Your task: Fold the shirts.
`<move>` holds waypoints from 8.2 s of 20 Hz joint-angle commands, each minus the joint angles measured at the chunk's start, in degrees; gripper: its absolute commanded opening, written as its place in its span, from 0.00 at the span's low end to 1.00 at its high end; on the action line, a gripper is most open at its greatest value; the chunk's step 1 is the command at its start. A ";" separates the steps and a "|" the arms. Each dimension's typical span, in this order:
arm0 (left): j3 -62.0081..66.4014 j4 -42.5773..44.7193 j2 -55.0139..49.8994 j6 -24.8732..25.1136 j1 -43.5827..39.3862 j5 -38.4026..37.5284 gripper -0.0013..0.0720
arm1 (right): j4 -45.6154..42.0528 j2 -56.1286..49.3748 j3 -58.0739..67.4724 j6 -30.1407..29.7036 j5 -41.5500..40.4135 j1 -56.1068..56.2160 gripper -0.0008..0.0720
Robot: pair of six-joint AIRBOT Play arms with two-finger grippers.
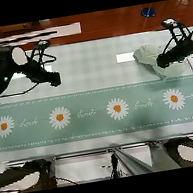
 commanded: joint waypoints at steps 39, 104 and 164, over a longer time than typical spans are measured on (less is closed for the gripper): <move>11.19 4.98 -6.45 1.70 -0.04 -4.83 0.94 | -8.44 -14.34 14.97 7.61 -16.39 -12.37 0.83; -0.09 -8.00 12.39 1.88 0.09 0.85 0.95 | 11.28 -4.68 33.33 2.16 13.68 -11.28 0.68; -1.70 -59.91 -12.48 23.43 13.33 -3.13 0.05 | 36.26 -8.00 -21.05 -3.48 -12.59 16.04 0.03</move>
